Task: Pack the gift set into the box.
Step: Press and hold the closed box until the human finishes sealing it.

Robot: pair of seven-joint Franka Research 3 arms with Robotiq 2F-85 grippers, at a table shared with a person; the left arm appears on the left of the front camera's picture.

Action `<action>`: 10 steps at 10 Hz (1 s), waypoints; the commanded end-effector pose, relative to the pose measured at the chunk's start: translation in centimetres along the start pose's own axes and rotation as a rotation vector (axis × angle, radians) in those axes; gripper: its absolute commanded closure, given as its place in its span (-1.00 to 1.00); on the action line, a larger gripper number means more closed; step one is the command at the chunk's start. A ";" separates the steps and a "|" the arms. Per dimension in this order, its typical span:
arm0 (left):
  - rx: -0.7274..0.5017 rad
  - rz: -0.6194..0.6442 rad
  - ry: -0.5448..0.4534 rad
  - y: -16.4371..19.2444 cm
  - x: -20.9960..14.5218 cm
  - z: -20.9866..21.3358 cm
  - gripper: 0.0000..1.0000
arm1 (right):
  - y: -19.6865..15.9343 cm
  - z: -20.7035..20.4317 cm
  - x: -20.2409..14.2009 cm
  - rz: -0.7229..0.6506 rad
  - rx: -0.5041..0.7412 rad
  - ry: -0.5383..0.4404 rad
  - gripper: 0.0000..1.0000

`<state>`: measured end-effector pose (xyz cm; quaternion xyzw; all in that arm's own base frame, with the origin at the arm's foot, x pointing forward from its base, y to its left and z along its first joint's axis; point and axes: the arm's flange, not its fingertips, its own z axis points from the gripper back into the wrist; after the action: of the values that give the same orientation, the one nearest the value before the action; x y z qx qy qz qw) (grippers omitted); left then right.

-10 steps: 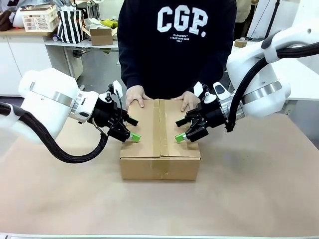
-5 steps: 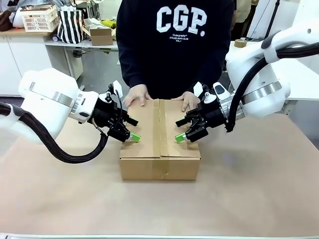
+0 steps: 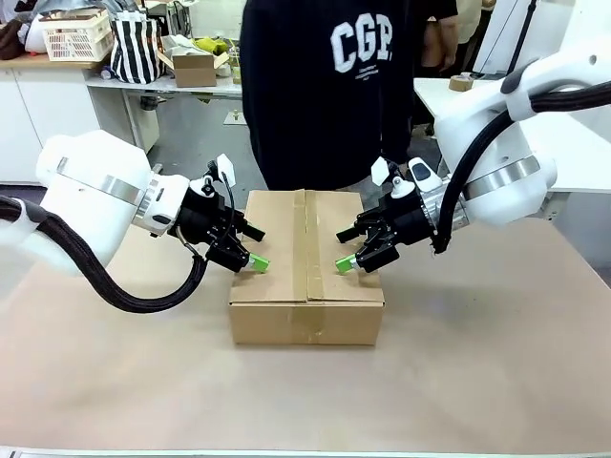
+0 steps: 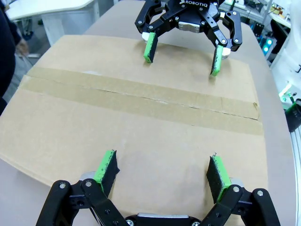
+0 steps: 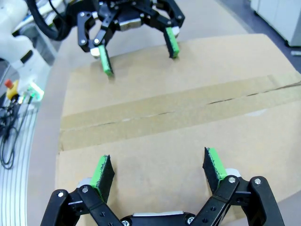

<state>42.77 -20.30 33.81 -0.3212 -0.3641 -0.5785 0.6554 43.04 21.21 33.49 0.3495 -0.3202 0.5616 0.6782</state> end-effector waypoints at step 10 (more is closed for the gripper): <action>-0.003 0.013 0.004 0.0 -0.1 0.1 -1.00 | 0.1 -0.1 0.0 -0.008 -0.009 0.015 -1.00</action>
<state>42.77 -20.30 33.81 -0.3212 -0.3641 -0.5785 0.6554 43.04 21.21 33.49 0.3495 -0.3202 0.5616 0.6782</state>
